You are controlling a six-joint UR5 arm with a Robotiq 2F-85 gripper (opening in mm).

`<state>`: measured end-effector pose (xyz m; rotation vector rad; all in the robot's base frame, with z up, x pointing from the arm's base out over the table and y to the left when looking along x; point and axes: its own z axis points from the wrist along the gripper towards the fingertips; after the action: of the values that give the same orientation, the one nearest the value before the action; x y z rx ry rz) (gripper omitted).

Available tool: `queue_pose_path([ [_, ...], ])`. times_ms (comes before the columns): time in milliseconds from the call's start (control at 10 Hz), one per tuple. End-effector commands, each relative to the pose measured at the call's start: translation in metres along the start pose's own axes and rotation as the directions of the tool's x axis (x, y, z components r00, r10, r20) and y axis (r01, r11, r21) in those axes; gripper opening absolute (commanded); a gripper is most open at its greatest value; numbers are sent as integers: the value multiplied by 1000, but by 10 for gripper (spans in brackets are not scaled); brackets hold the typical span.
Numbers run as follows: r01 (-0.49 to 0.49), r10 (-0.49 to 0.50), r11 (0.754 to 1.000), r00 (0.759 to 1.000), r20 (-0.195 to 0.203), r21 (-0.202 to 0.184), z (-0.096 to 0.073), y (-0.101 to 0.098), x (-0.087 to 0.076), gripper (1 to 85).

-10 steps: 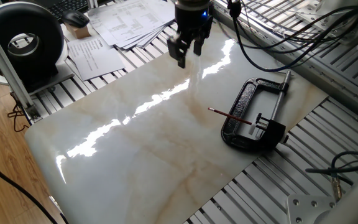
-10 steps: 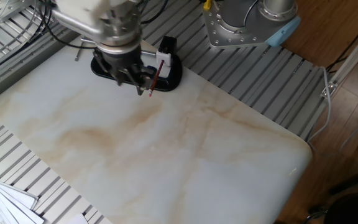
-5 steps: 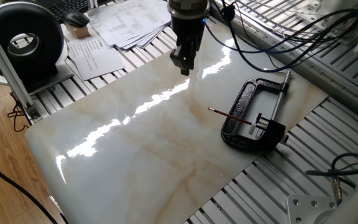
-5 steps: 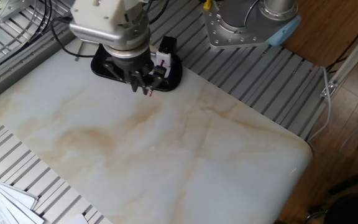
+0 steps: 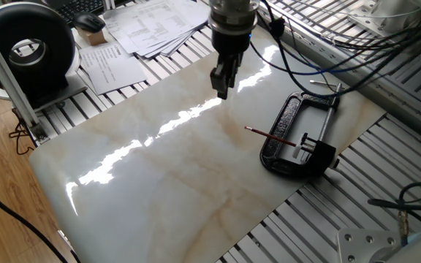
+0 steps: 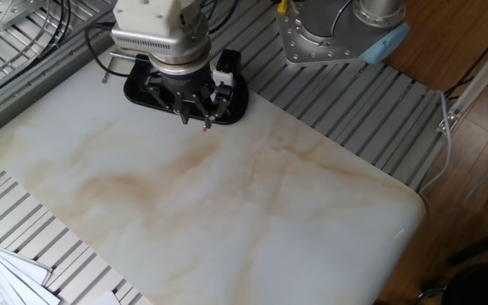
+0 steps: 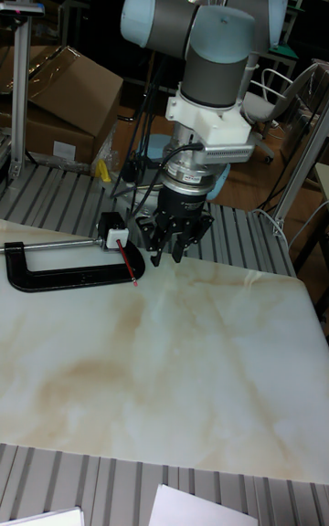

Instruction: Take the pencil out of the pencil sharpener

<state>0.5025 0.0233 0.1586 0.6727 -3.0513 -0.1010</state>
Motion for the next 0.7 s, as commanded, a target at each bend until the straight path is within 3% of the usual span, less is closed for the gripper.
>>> queue_pose_path([
  [0, -24, 24, 1000, 1000, -8, -10, 1, 5, 2, 420],
  [100, -33, 33, 999, 999, -13, 1, 0, 8, -6, 417],
  [200, -37, 37, 999, 999, -24, 3, 5, 4, 6, 400],
  [400, -25, 26, 1000, 1000, 18, -17, 7, 4, 4, 400],
  [600, -21, 21, 1000, 998, 64, -2, 7, 0, -7, 417],
])
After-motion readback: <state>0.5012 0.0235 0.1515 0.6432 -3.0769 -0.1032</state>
